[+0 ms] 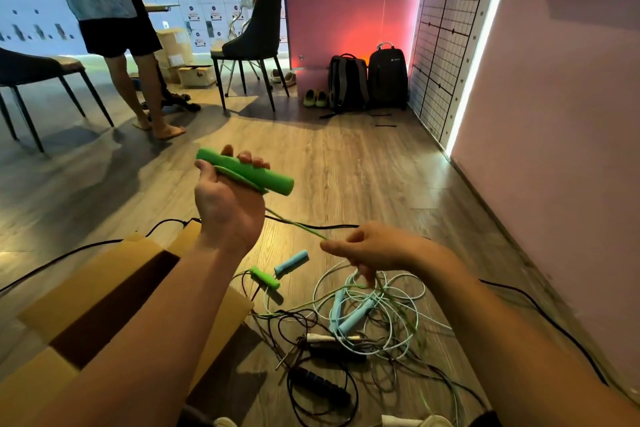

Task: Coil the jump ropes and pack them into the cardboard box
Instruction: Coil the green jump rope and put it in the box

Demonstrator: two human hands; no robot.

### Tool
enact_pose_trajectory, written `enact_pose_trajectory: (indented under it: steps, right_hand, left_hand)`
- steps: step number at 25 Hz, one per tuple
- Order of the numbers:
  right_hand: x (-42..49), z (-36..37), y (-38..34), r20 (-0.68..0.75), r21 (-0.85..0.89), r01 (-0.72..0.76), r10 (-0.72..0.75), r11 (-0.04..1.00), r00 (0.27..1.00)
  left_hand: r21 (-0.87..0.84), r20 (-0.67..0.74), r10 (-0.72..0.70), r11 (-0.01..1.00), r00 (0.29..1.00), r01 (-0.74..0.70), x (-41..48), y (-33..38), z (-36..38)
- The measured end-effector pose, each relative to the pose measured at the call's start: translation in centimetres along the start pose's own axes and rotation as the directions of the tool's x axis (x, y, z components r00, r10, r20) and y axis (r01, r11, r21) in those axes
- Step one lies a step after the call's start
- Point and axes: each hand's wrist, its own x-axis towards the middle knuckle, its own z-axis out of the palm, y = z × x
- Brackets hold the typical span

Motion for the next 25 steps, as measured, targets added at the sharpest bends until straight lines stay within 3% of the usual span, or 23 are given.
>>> enact_pose_trajectory:
  steps: [3, 6, 7, 9, 11, 12, 14, 17, 20, 23, 25]
  right_hand:
    - [-0.7, -1.4, -0.7, -0.23, 0.004, 0.157, -0.152, 0.988, 0.961]
    - [-1.1, -1.7, -1.0, -0.315, -0.089, 0.258, -0.273, 0.962, 0.909]
    - [-1.1, -1.5, -1.1, -0.348, -0.149, 0.287, -0.322, 0.946, 0.881]
    - [-0.8, -1.4, -1.1, -0.457, -0.25, 0.332, -0.413, 0.91, 0.788]
    - [-0.4, -1.7, -0.7, -0.555, -0.307, 0.343, -0.46, 0.888, 0.693]
    - [-0.2, -1.9, -0.3, -0.578, -0.325, 0.342, -0.472, 0.882, 0.666]
    - [0.0, -2.1, 0.7, -0.58, -0.335, 0.33, -0.469, 0.882, 0.665]
    - [0.3, -2.2, 1.7, -0.587, -0.316, 0.313, -0.444, 0.896, 0.677]
    - [0.2, -2.4, 1.8, -0.6, -0.28, 0.328, -0.431, 0.902, 0.674]
    - [0.0, -2.5, 1.5, -0.604, -0.263, 0.345, -0.433, 0.901, 0.669]
    - [0.0, -2.4, 1.0, -0.6, -0.246, 0.388, -0.454, 0.888, 0.659]
  left_hand:
    - [0.228, -0.15, 0.096, 0.972, 0.984, -0.06, 1.0, 0.0, -1.9]
    - [0.513, -0.168, 0.164, 0.856, 0.972, -0.056, 1.1, -0.6, -2.6]
    - [0.677, -0.106, 0.193, 0.733, 0.975, -0.072, 0.9, -0.9, -2.6]
    - [0.93, 0.098, 0.143, 0.34, 0.985, -0.141, 0.0, -1.6, -2.1]
    - [0.983, 0.181, -0.116, -0.01, 0.977, -0.183, -0.9, -2.5, -1.6]
    - [0.981, 0.126, -0.277, -0.11, 0.953, -0.161, -1.3, -2.8, -1.5]
    - [0.979, -0.042, -0.53, -0.191, 0.847, -0.07, -2.1, -3.3, -1.2]
    - [0.987, -0.157, -0.759, -0.098, 0.632, 0.128, -3.1, -3.8, -0.5]
    - [0.922, -0.102, -0.865, 0.103, 0.49, 0.374, -4.0, -3.5, 1.0]
    - [0.654, 0.128, -0.861, 0.446, 0.492, 0.61, -3.9, -2.4, 1.9]
    - [0.379, 0.279, -0.763, 0.645, 0.583, 0.663, -3.5, -1.8, 1.9]
